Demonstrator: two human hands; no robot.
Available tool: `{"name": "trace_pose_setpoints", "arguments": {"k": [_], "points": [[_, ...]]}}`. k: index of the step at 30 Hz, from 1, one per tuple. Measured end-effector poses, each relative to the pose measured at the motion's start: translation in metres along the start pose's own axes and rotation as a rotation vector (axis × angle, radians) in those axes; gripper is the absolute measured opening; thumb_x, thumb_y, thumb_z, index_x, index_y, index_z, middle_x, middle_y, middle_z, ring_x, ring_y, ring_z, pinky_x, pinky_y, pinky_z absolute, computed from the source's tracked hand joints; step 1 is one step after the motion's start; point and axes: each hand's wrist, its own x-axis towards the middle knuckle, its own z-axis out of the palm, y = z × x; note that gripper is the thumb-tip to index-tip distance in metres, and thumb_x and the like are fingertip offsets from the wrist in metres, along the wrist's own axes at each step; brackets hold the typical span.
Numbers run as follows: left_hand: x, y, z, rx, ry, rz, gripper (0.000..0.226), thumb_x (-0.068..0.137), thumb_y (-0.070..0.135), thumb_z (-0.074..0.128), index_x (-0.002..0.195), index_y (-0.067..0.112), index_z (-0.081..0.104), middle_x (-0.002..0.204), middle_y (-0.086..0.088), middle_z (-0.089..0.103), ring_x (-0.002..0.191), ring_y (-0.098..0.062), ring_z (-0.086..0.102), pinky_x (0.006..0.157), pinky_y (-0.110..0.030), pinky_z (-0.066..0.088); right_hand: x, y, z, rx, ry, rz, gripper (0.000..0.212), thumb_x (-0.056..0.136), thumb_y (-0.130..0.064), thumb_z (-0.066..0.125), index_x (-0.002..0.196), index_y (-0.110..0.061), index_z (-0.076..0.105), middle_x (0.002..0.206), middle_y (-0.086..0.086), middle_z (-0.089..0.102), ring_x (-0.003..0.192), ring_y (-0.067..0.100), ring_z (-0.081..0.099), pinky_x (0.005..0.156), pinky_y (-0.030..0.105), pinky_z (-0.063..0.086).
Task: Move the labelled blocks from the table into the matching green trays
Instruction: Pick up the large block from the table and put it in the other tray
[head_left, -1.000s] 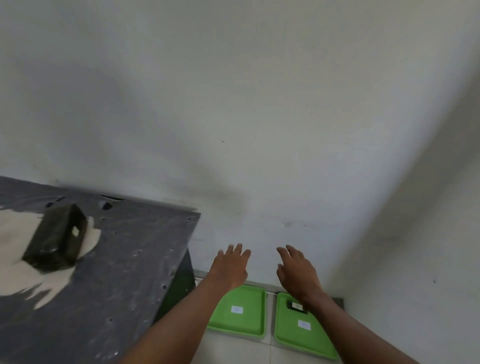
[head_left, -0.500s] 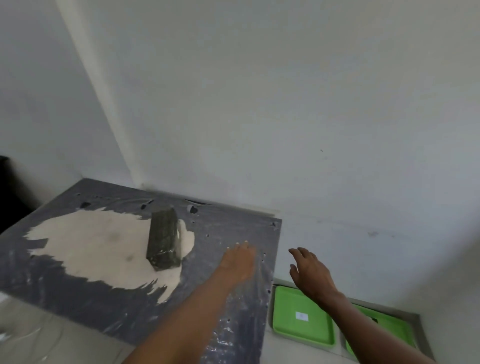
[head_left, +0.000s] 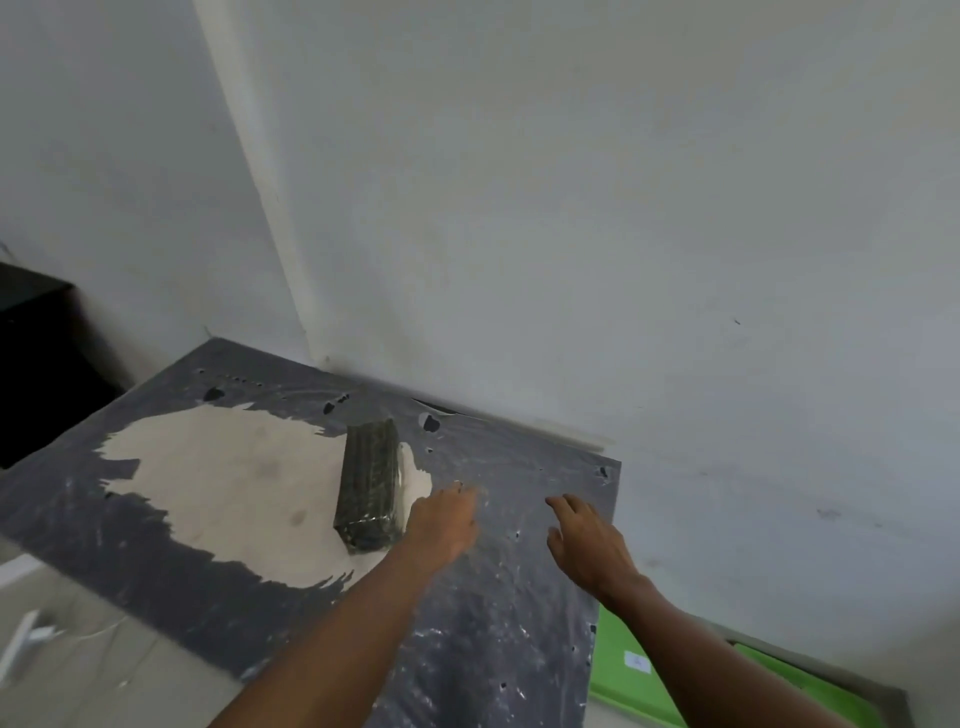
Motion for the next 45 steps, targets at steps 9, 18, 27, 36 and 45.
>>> {"name": "trace_pose_setpoints", "arguments": {"k": [9,18,27,36,45], "points": [[0.025,-0.075,0.012,-0.035,-0.068,-0.159,0.041,0.099,0.027,0.050,0.138,0.016,0.044,0.140,-0.009,0.052,0.127,-0.030,0.053,0.102,-0.044,0.048,0.047,-0.027,0.034,0.010,-0.060,-0.024,0.043,0.097,-0.021,0.048,0.139,-0.016,0.042,0.142,0.007,0.050,0.126,0.024,0.050,0.098,0.040,0.050],[0.067,-0.149,0.021,0.042,-0.144,-0.218,0.068,0.100,0.042,0.047,0.157,0.021,0.015,0.167,-0.015,0.006,0.152,-0.041,0.010,0.111,-0.069,0.032,0.098,-0.076,0.073,0.034,-0.035,0.084,0.043,0.095,-0.018,0.049,0.137,-0.014,0.045,0.138,0.009,0.053,0.123,0.025,0.053,0.097,0.038,0.050],[0.089,-0.182,0.051,-0.130,-0.157,-0.170,0.092,0.087,0.052,0.059,0.157,0.028,0.004,0.167,-0.010,-0.004,0.151,-0.047,-0.004,0.101,-0.068,0.044,0.115,-0.123,0.108,0.038,-0.046,0.168,0.043,0.097,-0.021,0.050,0.139,-0.019,0.044,0.140,0.006,0.052,0.124,0.022,0.053,0.100,0.037,0.049],[0.107,-0.174,0.022,-0.306,-0.037,0.257,0.066,0.083,0.049,0.056,0.144,0.036,0.037,0.150,0.001,0.038,0.138,-0.027,0.030,0.105,-0.053,0.043,0.119,-0.122,0.095,0.054,0.005,0.216,0.046,0.094,-0.018,0.052,0.138,-0.017,0.041,0.137,0.008,0.053,0.122,0.026,0.053,0.095,0.040,0.052],[0.101,-0.126,0.012,-0.620,-0.295,0.463,0.057,0.080,0.035,0.065,0.135,0.039,0.052,0.131,0.013,0.057,0.121,-0.015,0.045,0.105,-0.042,0.044,0.084,-0.081,0.070,0.041,-0.060,0.257,0.064,0.092,-0.006,0.049,0.149,-0.024,0.028,0.157,0.009,0.031,0.134,0.032,0.042,0.101,0.049,0.047]]}}
